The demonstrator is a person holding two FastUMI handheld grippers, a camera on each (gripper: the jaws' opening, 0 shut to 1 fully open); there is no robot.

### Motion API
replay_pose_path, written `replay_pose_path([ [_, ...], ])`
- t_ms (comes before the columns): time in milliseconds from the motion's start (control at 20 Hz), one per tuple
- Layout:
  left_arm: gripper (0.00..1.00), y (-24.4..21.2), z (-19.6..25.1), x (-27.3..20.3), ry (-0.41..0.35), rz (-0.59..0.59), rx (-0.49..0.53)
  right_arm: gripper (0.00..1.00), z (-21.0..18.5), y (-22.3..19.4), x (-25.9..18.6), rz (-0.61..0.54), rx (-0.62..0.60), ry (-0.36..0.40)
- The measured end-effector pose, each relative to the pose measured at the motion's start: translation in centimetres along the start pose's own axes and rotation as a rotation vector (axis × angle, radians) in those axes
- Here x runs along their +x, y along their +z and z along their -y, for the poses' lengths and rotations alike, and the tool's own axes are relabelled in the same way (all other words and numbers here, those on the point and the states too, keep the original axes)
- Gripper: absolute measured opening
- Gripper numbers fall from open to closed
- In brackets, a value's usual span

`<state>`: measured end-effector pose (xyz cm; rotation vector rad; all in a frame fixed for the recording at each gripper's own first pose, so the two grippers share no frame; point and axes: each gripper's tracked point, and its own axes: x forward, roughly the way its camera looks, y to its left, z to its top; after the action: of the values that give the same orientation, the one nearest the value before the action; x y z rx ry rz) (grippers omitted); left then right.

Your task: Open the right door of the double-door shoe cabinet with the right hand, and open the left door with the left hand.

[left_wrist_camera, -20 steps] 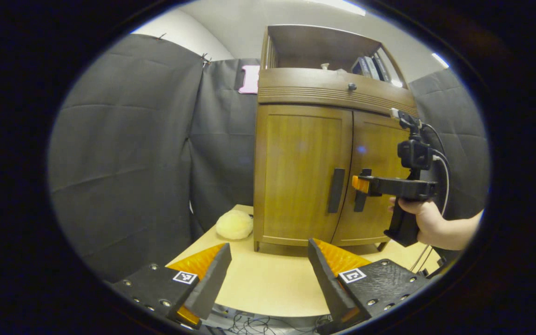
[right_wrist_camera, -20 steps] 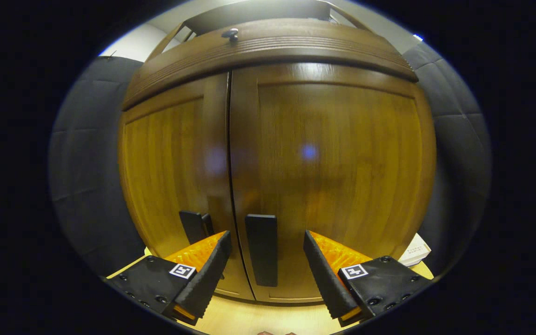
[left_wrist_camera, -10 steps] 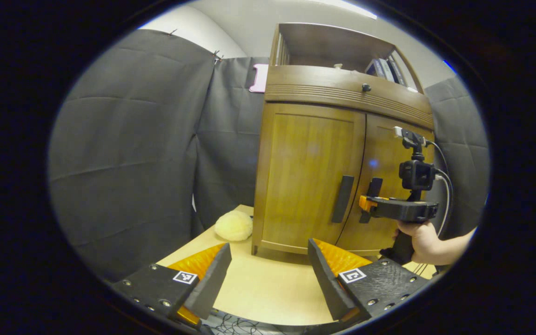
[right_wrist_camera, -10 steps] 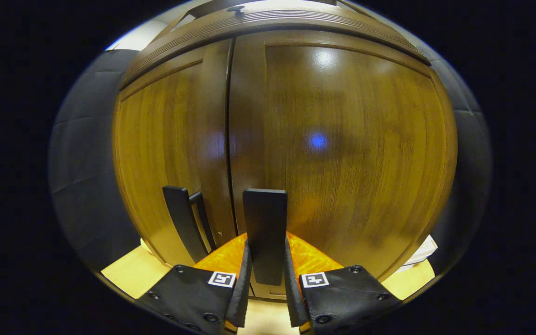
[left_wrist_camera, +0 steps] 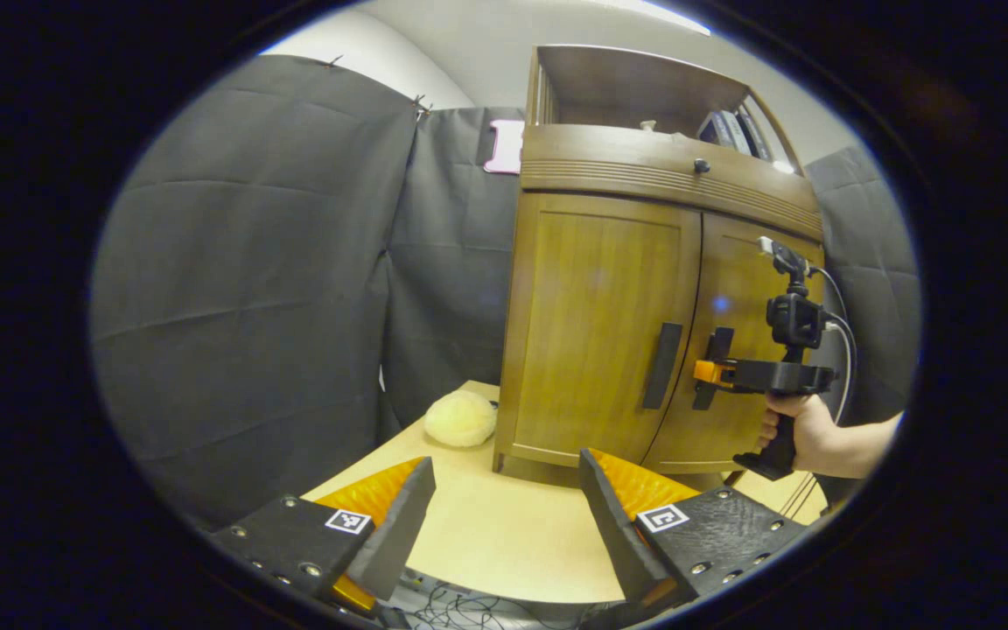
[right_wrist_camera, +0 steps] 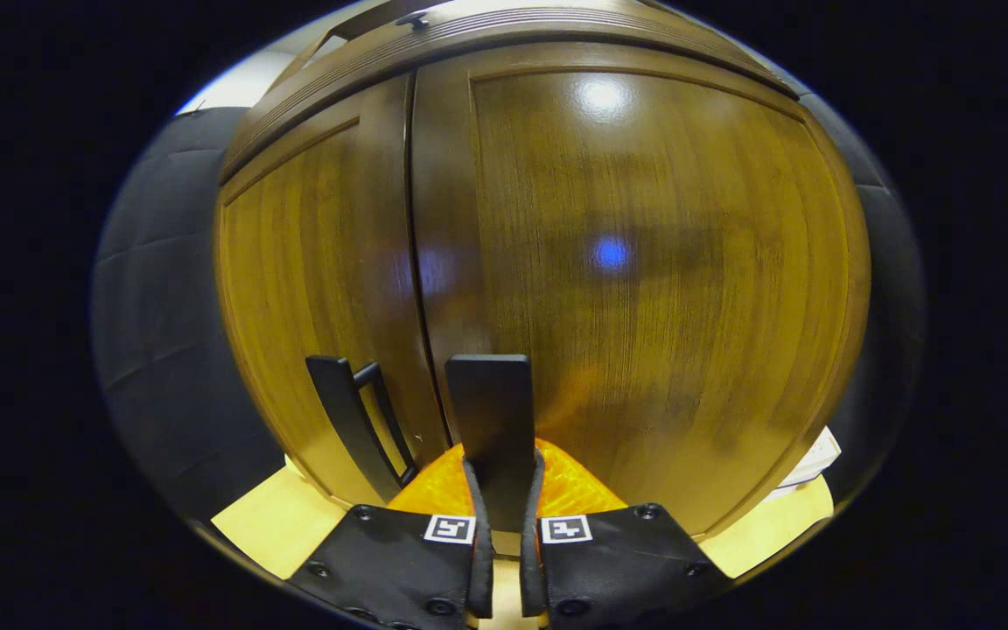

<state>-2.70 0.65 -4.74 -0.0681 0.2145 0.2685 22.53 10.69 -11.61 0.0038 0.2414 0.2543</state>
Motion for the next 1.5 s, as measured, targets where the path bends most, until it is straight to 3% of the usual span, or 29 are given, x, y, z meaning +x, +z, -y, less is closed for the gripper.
replay_pose_path([
  [200, 0.95, 0.4, 0.0, -1.1, -0.033, 0.011, 0.008, 0.10, -0.2, -0.4, -1.3, -0.007, 0.006, -0.032],
  [950, 0.95, 0.0, -0.9, -5.5, -0.139, 0.009, 0.029, 0.13, 0.9, -3.4, -10.5, 0.005, 0.024, -0.061],
  [1350, 0.95, -0.2, 2.2, -6.6, -0.272, 0.006, 0.052, 0.10, 3.7, -4.5, -16.1, 0.036, 0.075, -0.100],
  [1450, 0.95, -0.2, 3.7, -7.0, -0.323, 0.016, 0.038, 0.17, 4.9, -4.9, -17.6, 0.030, 0.087, -0.125],
  [1500, 0.95, -0.4, 4.7, -7.1, -0.356, 0.023, 0.028, 0.13, 5.6, -5.2, -18.3, 0.031, 0.087, -0.139],
])
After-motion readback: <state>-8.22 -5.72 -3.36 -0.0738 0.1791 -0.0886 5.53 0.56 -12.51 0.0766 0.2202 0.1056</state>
